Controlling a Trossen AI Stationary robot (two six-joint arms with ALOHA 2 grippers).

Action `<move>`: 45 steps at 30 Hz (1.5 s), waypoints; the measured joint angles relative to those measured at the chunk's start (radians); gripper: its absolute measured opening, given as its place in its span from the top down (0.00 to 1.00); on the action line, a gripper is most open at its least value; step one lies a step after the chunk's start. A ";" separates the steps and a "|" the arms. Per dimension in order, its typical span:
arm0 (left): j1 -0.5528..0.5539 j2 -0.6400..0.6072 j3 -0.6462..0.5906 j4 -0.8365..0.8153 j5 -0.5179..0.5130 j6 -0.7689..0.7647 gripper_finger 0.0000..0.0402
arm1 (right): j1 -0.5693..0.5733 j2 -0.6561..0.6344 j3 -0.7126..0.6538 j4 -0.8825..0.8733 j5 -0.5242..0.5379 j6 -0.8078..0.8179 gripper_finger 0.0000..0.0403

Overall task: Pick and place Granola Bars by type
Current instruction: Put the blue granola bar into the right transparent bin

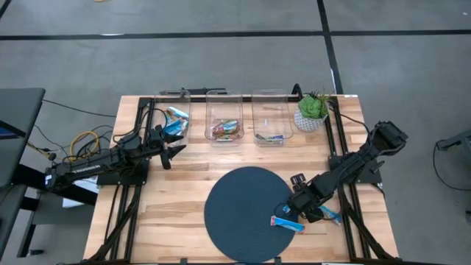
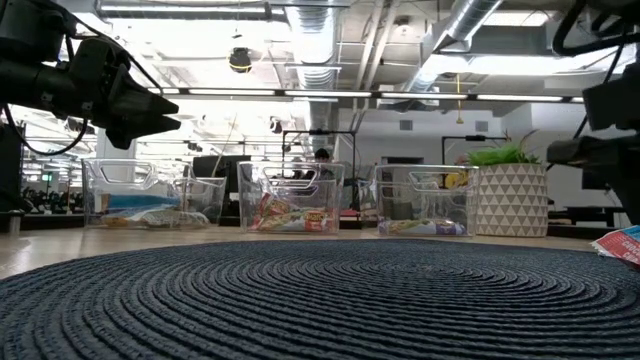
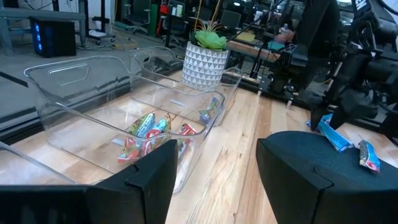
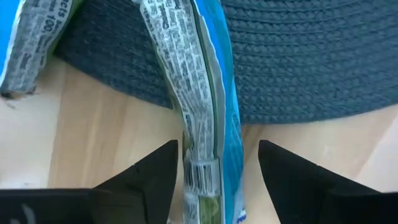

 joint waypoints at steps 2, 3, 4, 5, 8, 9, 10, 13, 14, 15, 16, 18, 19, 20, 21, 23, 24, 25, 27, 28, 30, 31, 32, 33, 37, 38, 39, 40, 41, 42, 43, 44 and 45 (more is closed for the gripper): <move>0.000 0.000 0.000 0.000 0.000 0.001 0.47 | 0.000 0.015 0.000 0.013 0.000 0.001 0.48; 0.000 0.000 0.000 0.000 0.000 0.002 0.47 | 0.000 0.022 0.000 0.017 0.000 0.007 0.49; 0.000 0.000 0.000 0.000 0.000 0.002 0.47 | 0.000 0.026 0.000 0.020 -0.001 0.019 0.50; 0.000 0.000 0.000 0.000 0.000 0.001 0.47 | 0.000 0.030 0.001 0.021 -0.004 0.030 0.51; 0.000 0.000 0.000 0.000 0.000 0.001 0.47 | 0.000 0.032 0.002 0.022 -0.004 0.050 0.57; 0.000 0.000 0.000 0.000 0.000 0.003 0.47 | 0.000 0.032 0.002 0.023 -0.004 0.050 0.60; 0.000 0.000 0.000 0.000 0.000 0.003 0.47 | 0.000 0.032 0.002 0.024 -0.005 0.051 0.62; 0.000 0.000 0.000 0.000 0.000 0.000 0.47 | 0.000 0.032 0.002 0.024 -0.004 0.053 0.70; 0.000 0.000 0.000 0.000 0.000 0.001 0.47 | 0.000 0.032 0.002 0.024 -0.003 0.053 0.73; 0.000 0.000 0.000 0.000 0.000 0.002 0.47 | 0.000 0.032 0.002 0.024 -0.002 0.053 0.75; 0.000 0.000 0.000 0.000 0.000 0.003 0.47 | 0.000 0.032 0.002 0.024 -0.001 0.053 0.77; 0.000 0.000 0.000 0.000 0.000 0.000 0.47 | 0.000 0.032 0.002 0.024 0.000 0.058 0.81; 0.000 0.000 0.000 0.000 0.000 0.000 0.47 | 0.000 0.032 0.002 0.024 0.000 0.067 0.83; 0.000 0.000 0.000 0.000 0.000 0.001 0.47 | 0.000 0.032 0.002 0.024 0.000 0.077 0.84; 0.000 0.000 0.000 0.000 0.000 0.002 0.47 | 0.000 0.032 0.002 0.024 0.000 0.083 0.85; 0.000 0.000 0.000 0.000 0.000 0.003 0.47 | 0.000 0.026 0.001 0.024 -0.004 0.088 0.86; 0.000 0.000 0.000 0.000 0.000 0.000 0.47 | 0.000 0.023 0.001 0.024 -0.012 0.088 0.86; 0.000 0.000 0.000 0.000 0.000 0.000 0.47 | -0.001 0.017 0.000 0.024 -0.022 0.093 0.86; 0.000 0.000 0.000 0.000 0.000 0.001 0.47 | 0.000 -0.004 0.000 0.024 -0.025 0.119 0.86; 0.000 0.000 0.000 0.000 0.000 0.001 0.47 | -0.002 -0.016 0.000 0.024 -0.027 0.132 0.86; 0.000 0.000 0.000 0.000 0.000 0.000 0.47 | -0.005 -0.042 0.000 0.024 -0.027 0.158 0.86; 0.000 0.000 0.000 0.000 0.000 0.000 0.47 | -0.008 -0.057 0.000 0.024 -0.027 0.170 0.86; 0.000 0.000 0.000 0.000 0.000 0.001 0.47 | -0.012 -0.073 0.000 0.026 -0.026 0.182 0.86; 0.000 0.000 0.000 0.000 0.000 0.001 0.47 | -0.016 -0.090 0.000 0.031 -0.026 0.191 0.86; 0.000 0.000 0.000 0.000 0.000 0.000 0.47 | -0.042 -0.174 0.000 0.077 -0.026 0.234 0.86; 0.000 0.000 0.000 0.000 0.000 0.000 0.47 | -0.052 -0.197 0.000 0.096 -0.026 0.237 0.86; 0.000 0.000 0.000 0.000 0.000 0.001 0.47 | -0.063 -0.220 0.000 0.119 -0.025 0.244 0.86; 0.000 0.000 0.000 0.000 0.000 0.001 0.47 | -0.073 -0.243 0.000 0.141 -0.023 0.253 0.86; 0.000 0.000 0.000 0.000 0.000 0.001 0.47 | -0.085 -0.268 0.000 0.159 -0.021 0.260 0.86; 0.000 0.000 0.000 0.000 0.000 0.000 0.47 | -0.098 -0.292 0.000 0.182 -0.020 0.261 0.86; 0.000 0.000 0.000 0.000 0.000 0.000 0.47 | -0.110 -0.315 0.000 0.208 -0.020 0.261 0.86; 0.000 0.000 0.000 0.000 0.000 0.000 0.47 | -0.123 -0.340 0.000 0.229 -0.019 0.261 0.86; 0.000 0.000 0.000 0.000 0.000 0.001 0.47 | -0.137 -0.363 0.000 0.250 -0.019 0.261 0.86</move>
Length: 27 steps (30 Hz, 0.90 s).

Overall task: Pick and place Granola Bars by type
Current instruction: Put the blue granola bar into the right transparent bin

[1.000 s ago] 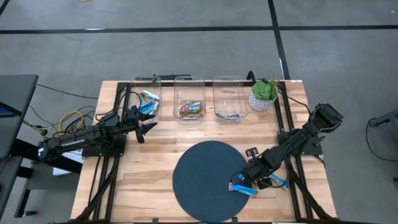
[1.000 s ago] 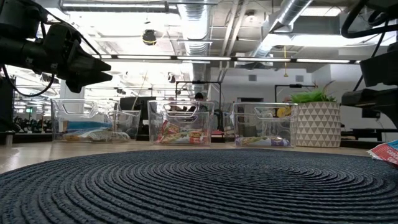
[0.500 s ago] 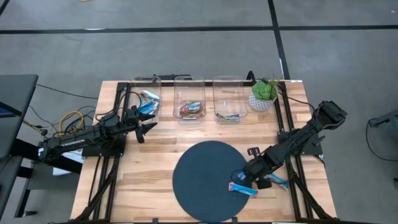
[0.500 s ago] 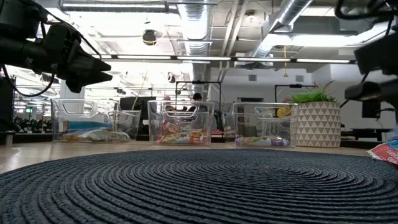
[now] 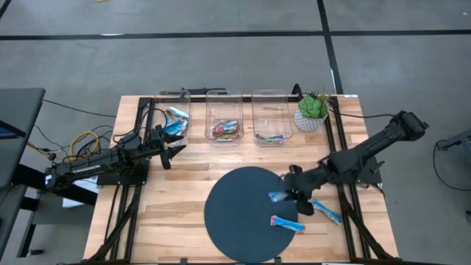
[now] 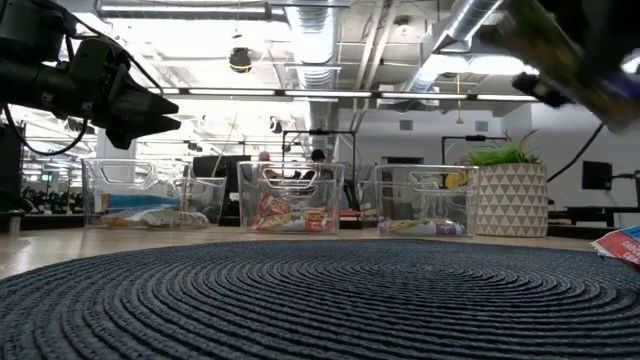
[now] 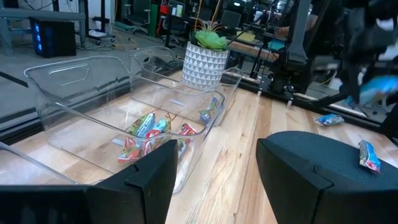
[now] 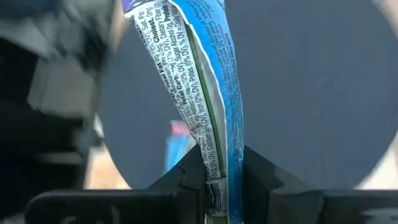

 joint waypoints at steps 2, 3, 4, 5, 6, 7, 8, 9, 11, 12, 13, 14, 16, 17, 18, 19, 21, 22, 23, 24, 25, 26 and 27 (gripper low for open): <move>0.000 0.000 0.000 0.001 0.000 0.003 0.47 | -0.025 -0.042 0.000 0.052 0.000 0.000 0.86; 0.000 0.000 0.000 0.001 0.000 0.002 0.47 | -0.038 -0.063 0.000 0.072 0.000 0.000 0.86; 0.000 0.000 0.000 0.001 0.000 -0.001 0.47 | -0.052 -0.081 0.000 0.096 0.000 -0.001 0.86; 0.000 0.000 0.000 0.001 0.000 -0.001 0.47 | -0.063 -0.097 0.000 0.123 0.000 -0.004 0.86; 0.000 0.000 0.000 0.001 0.000 -0.001 0.47 | -0.075 -0.115 0.000 0.144 0.000 -0.007 0.86; 0.000 0.000 0.000 0.002 0.000 0.000 0.47 | -0.088 -0.132 0.000 0.166 0.001 -0.011 0.86; 0.000 0.000 0.000 0.002 0.000 0.001 0.47 | -0.099 -0.145 0.000 0.199 0.000 -0.022 0.86; 0.000 0.000 0.000 0.003 0.000 0.002 0.47 | -0.109 -0.158 0.001 0.230 0.000 -0.031 0.86; 0.000 0.000 0.000 0.005 0.000 -0.001 0.47 | -0.126 -0.184 0.001 0.284 0.000 -0.043 0.86; 0.000 0.000 0.000 0.005 0.000 -0.001 0.47 | -0.132 -0.193 0.001 0.320 0.000 -0.050 0.86; 0.000 0.000 0.000 0.005 0.000 0.000 0.47 | -0.137 -0.202 0.002 0.348 0.000 -0.054 0.86; 0.000 0.000 0.000 0.005 0.000 0.000 0.47 | -0.141 -0.208 0.002 0.362 0.000 -0.055 0.86; 0.000 0.000 0.000 0.005 0.000 -0.001 0.47 | -0.150 -0.213 0.002 0.384 -0.001 -0.055 0.86; 0.000 0.000 0.000 0.005 0.000 -0.001 0.47 | -0.152 -0.213 0.002 0.389 0.000 -0.055 0.86; 0.000 0.000 0.000 0.005 0.000 -0.001 0.47 | -0.156 -0.213 0.002 0.388 -0.001 -0.058 0.86; 0.000 0.000 0.000 0.005 0.000 0.000 0.47 | -0.159 -0.213 0.001 0.387 -0.001 -0.062 0.86; 0.000 0.000 0.000 0.005 0.000 0.002 0.47 | -0.164 -0.212 0.001 0.387 -0.001 -0.063 0.86; 0.000 0.000 0.000 0.005 0.000 0.001 0.47 | -0.165 -0.211 0.001 0.389 -0.001 -0.063 0.86; 0.000 0.000 0.000 0.005 0.000 -0.001 0.47 | -0.168 -0.210 0.001 0.387 -0.001 -0.064 0.86; 0.000 0.000 0.000 0.005 0.000 -0.001 0.47 | -0.173 -0.210 0.001 0.387 -0.001 -0.065 0.86; 0.000 0.000 0.000 0.005 0.000 -0.001 0.47 | -0.178 -0.210 0.001 0.387 -0.001 -0.066 0.86; 0.000 0.000 0.000 0.006 0.000 0.000 0.47 | -0.184 -0.210 0.001 0.388 -0.001 -0.066 0.86; 0.000 0.000 0.000 0.006 0.000 0.000 0.47 | -0.193 -0.210 0.001 0.387 -0.001 -0.071 0.86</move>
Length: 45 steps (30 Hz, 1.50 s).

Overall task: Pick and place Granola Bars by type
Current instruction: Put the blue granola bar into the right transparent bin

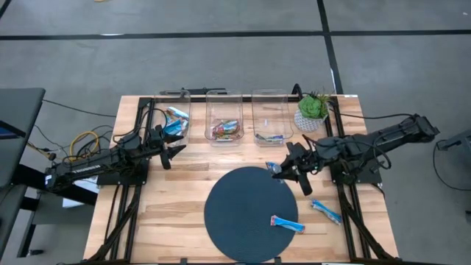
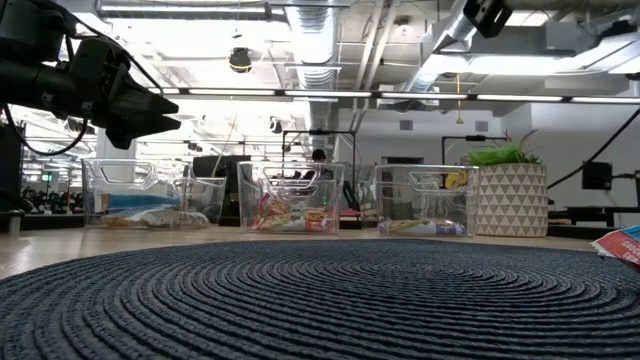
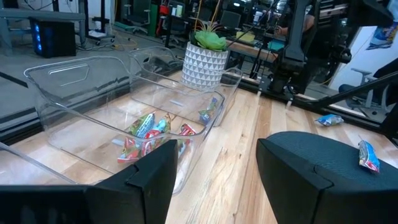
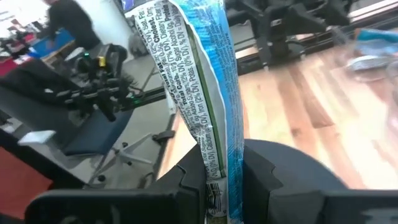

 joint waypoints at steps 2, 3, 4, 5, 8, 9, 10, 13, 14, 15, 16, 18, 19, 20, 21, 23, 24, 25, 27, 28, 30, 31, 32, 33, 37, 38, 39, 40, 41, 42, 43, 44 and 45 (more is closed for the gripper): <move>0.000 0.000 0.000 0.000 0.000 -0.001 0.47 | -0.017 0.000 0.000 0.000 0.001 -0.017 0.86; 0.000 0.000 0.000 0.000 0.000 -0.001 0.47 | -0.028 0.000 0.000 0.000 0.001 -0.019 0.86; 0.000 0.000 0.000 0.000 0.000 -0.001 0.47 | -0.042 0.000 0.000 0.000 0.001 -0.020 0.86; 0.000 0.000 0.000 0.000 0.000 0.000 0.47 | -0.057 0.000 0.000 0.000 0.001 -0.020 0.86; 0.000 0.000 0.000 0.000 0.000 0.001 0.47 | -0.111 0.000 0.000 0.000 0.002 -0.041 0.86; 0.000 0.000 0.000 0.000 0.000 -0.001 0.47 | -0.132 0.000 0.000 0.000 0.002 -0.053 0.86; 0.000 0.000 0.000 0.000 0.000 -0.001 0.47 | -0.153 0.000 0.000 0.000 0.002 -0.062 0.86; 0.000 0.000 0.000 0.001 0.000 0.002 0.47 | -0.231 0.000 0.000 0.000 0.002 -0.072 0.86; 0.000 0.000 0.000 0.001 0.000 0.002 0.47 | -0.260 0.000 0.000 0.000 0.003 -0.073 0.86; 0.000 0.000 0.000 0.001 0.000 -0.001 0.47 | -0.290 0.000 0.000 0.000 0.004 -0.081 0.86; 0.000 0.000 0.000 0.001 0.000 -0.002 0.47 | -0.319 0.000 0.000 0.000 0.005 -0.092 0.86; 0.000 0.000 0.000 0.001 0.000 -0.001 0.47 | -0.378 0.000 0.000 0.000 0.005 -0.114 0.86; 0.000 0.000 0.000 0.001 0.000 0.000 0.47 | -0.408 0.000 0.000 0.000 0.005 -0.120 0.86; 0.000 0.000 0.000 0.001 0.000 -0.001 0.47 | -0.438 0.000 0.000 0.000 0.005 -0.122 0.86; 0.000 0.000 0.000 0.001 0.000 -0.002 0.47 | -0.469 0.000 0.000 0.000 0.005 -0.122 0.86; 0.000 0.000 0.000 0.001 0.000 -0.001 0.47 | -0.526 0.000 0.000 0.000 0.005 -0.123 0.86; 0.000 0.000 0.000 0.001 0.000 0.000 0.47 | -0.552 0.000 0.000 0.000 0.005 -0.122 0.86; 0.000 0.000 0.000 0.001 0.000 0.001 0.47 | -0.577 0.000 0.000 0.000 0.005 -0.122 0.86; 0.000 0.000 0.000 0.001 0.000 0.000 0.47 | -0.617 0.000 0.000 0.000 0.005 -0.122 0.86; 0.000 0.000 0.000 0.001 0.000 -0.001 0.47 | -0.631 0.000 0.000 0.000 0.005 -0.122 0.86; 0.000 0.000 0.000 0.001 0.000 -0.001 0.47 | -0.651 0.000 0.000 0.000 0.005 -0.122 0.86; 0.000 0.000 0.000 0.001 0.000 0.000 0.47 | -0.657 0.000 0.000 0.000 0.005 -0.122 0.86; 0.000 0.000 0.000 0.001 0.000 -0.001 0.47 | -0.662 0.000 0.000 0.000 0.005 -0.122 0.86; 0.000 0.000 0.000 0.001 0.000 -0.001 0.47 | -0.666 0.000 0.000 0.000 0.005 -0.122 0.86; 0.000 0.000 0.000 0.001 0.000 0.001 0.47 | -0.670 0.000 0.000 0.000 0.005 -0.122 0.86; 0.000 0.000 0.000 0.001 0.000 0.002 0.47 | -0.670 0.000 0.000 0.000 0.005 -0.122 0.86; 0.000 0.000 0.000 0.001 0.000 0.001 0.47 | -0.670 0.000 0.000 0.000 0.005 -0.122 0.86; 0.000 0.000 0.000 0.001 0.000 -0.001 0.47 | -0.670 0.000 0.000 0.000 0.005 -0.122 0.86; 0.000 0.000 0.000 0.001 0.000 -0.001 0.47 | -0.670 0.000 0.000 -0.003 0.004 -0.122 0.86; 0.000 0.000 0.000 0.001 0.000 -0.001 0.47 | -0.670 0.000 0.000 -0.010 0.004 -0.123 0.86; 0.000 0.000 0.000 0.001 0.000 0.000 0.47 | -0.670 0.000 0.000 -0.020 0.005 -0.124 0.86; 0.000 0.000 0.000 0.001 0.000 0.002 0.47 | -0.670 0.002 0.000 -0.032 0.012 -0.131 0.86; 0.000 0.000 0.000 0.001 0.000 0.002 0.47 | -0.670 0.008 0.000 -0.039 0.020 -0.142 0.86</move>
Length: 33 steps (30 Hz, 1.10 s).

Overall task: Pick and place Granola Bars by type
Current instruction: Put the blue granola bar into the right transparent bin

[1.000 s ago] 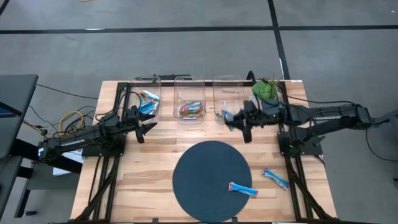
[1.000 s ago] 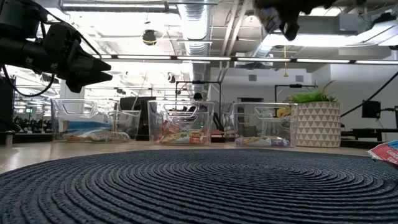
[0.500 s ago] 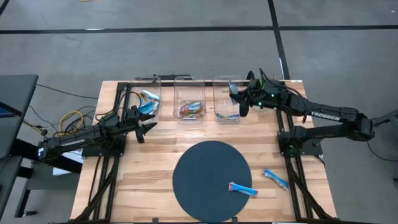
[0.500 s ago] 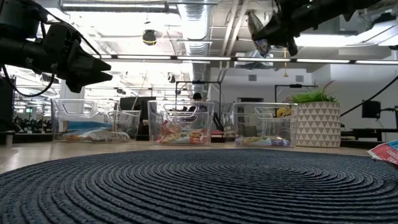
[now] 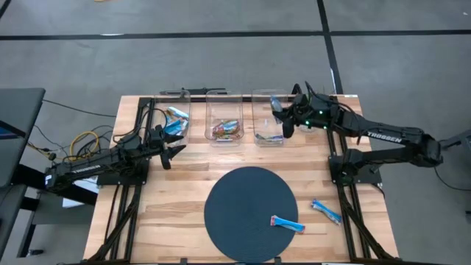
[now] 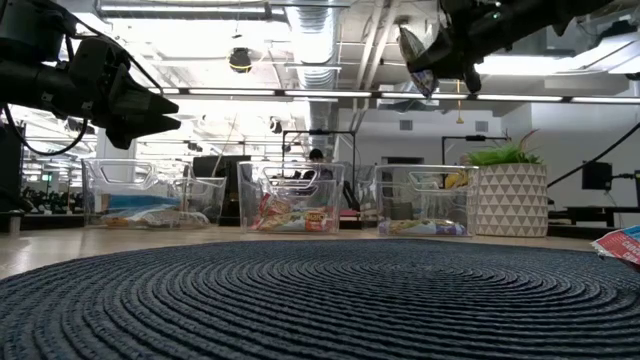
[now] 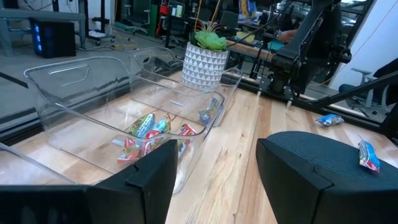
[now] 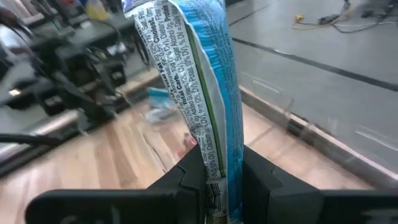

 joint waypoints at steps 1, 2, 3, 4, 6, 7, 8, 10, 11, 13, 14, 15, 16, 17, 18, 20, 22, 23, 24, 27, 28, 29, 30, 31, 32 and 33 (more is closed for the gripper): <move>0.000 0.000 0.000 0.000 0.000 -0.002 0.47 | 0.000 0.009 0.000 -0.006 0.001 -0.006 0.86; 0.000 0.000 0.000 0.000 0.000 -0.003 0.47 | -0.001 0.018 0.000 -0.017 0.001 -0.006 0.86; 0.000 0.000 0.000 0.000 0.000 -0.003 0.47 | -0.005 0.030 0.000 -0.022 0.000 -0.006 0.86; 0.000 0.000 0.000 0.000 0.000 -0.003 0.47 | -0.008 0.043 0.000 -0.021 0.000 -0.006 0.86; 0.000 0.000 0.000 0.000 0.000 -0.002 0.47 | -0.013 0.077 0.010 -0.049 0.000 -0.006 0.86; 0.000 0.000 0.000 0.000 0.000 -0.003 0.47 | -0.016 0.099 0.021 -0.067 0.000 -0.007 0.86; 0.000 0.000 0.000 0.000 -0.001 -0.003 0.47 | -0.021 0.121 0.033 -0.090 0.000 -0.010 0.86; 0.000 0.000 0.000 0.000 -0.001 -0.003 0.47 | -0.030 0.165 0.064 -0.142 -0.001 -0.031 0.86; 0.000 0.000 0.000 0.000 -0.001 -0.002 0.47 | -0.035 0.188 0.082 -0.172 -0.001 -0.049 0.86; 0.000 0.000 0.000 0.000 -0.001 0.000 0.47 | -0.042 0.235 0.123 -0.240 -0.001 -0.097 0.86; 0.000 0.000 0.000 0.000 -0.002 -0.002 0.47 | -0.046 0.259 0.145 -0.277 -0.001 -0.123 0.86; 0.000 0.000 0.000 0.000 -0.002 -0.003 0.47 | -0.050 0.284 0.167 -0.314 -0.001 -0.153 0.86; 0.000 0.000 0.000 0.000 -0.002 -0.003 0.47 | -0.053 0.309 0.189 -0.348 -0.001 -0.187 0.86; 0.000 0.000 0.000 0.000 -0.002 -0.003 0.47 | -0.055 0.332 0.210 -0.381 -0.001 -0.221 0.86; 0.000 0.000 0.000 0.000 -0.002 -0.002 0.47 | -0.059 0.355 0.232 -0.414 -0.001 -0.256 0.86; 0.000 0.000 0.000 0.000 -0.002 -0.002 0.47 | -0.061 0.397 0.271 -0.465 -0.001 -0.333 0.86; 0.000 0.000 0.000 0.000 -0.002 -0.003 0.47 | -0.062 0.437 0.304 -0.505 0.000 -0.408 0.86; 0.000 0.000 0.000 0.000 -0.002 -0.003 0.47 | -0.063 0.453 0.319 -0.525 0.000 -0.446 0.86; 0.000 0.000 0.000 0.000 -0.003 -0.002 0.47 | -0.065 0.468 0.332 -0.546 0.000 -0.480 0.86; 0.000 0.000 0.000 0.000 -0.005 -0.001 0.47 | -0.065 0.512 0.373 -0.603 0.002 -0.562 0.86; 0.000 0.000 0.000 0.000 -0.005 -0.003 0.47 | -0.065 0.525 0.384 -0.628 0.006 -0.583 0.86; 0.000 0.000 0.000 0.000 -0.005 -0.003 0.47 | -0.065 0.537 0.394 -0.644 0.013 -0.602 0.86; 0.000 0.000 0.000 0.000 -0.005 -0.003 0.47 | -0.065 0.548 0.402 -0.654 0.025 -0.613 0.86; 0.000 0.000 0.000 0.000 -0.005 -0.002 0.47 | -0.065 0.556 0.409 -0.663 0.039 -0.624 0.86; 0.000 0.000 0.000 0.000 -0.005 -0.002 0.47 | -0.065 0.564 0.413 -0.669 0.050 -0.631 0.86; 0.000 0.000 0.000 0.000 -0.005 -0.003 0.47 | -0.066 0.567 0.416 -0.670 0.057 -0.634 0.86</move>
